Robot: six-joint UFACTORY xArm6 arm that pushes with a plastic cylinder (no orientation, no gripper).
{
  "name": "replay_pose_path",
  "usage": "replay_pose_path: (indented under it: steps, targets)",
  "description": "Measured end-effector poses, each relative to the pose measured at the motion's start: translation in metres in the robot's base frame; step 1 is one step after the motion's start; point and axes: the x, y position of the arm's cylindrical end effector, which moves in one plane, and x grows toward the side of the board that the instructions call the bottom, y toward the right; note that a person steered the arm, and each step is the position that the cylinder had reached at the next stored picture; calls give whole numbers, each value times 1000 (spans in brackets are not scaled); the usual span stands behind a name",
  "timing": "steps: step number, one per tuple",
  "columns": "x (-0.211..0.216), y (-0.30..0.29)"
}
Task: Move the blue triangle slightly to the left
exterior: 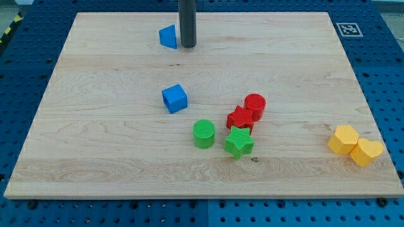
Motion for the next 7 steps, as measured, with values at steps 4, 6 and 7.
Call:
replay_pose_path:
  steps: [4,6,7]
  targets:
    - [-20,-24]
    - [-20,-63]
    - [-20,-86]
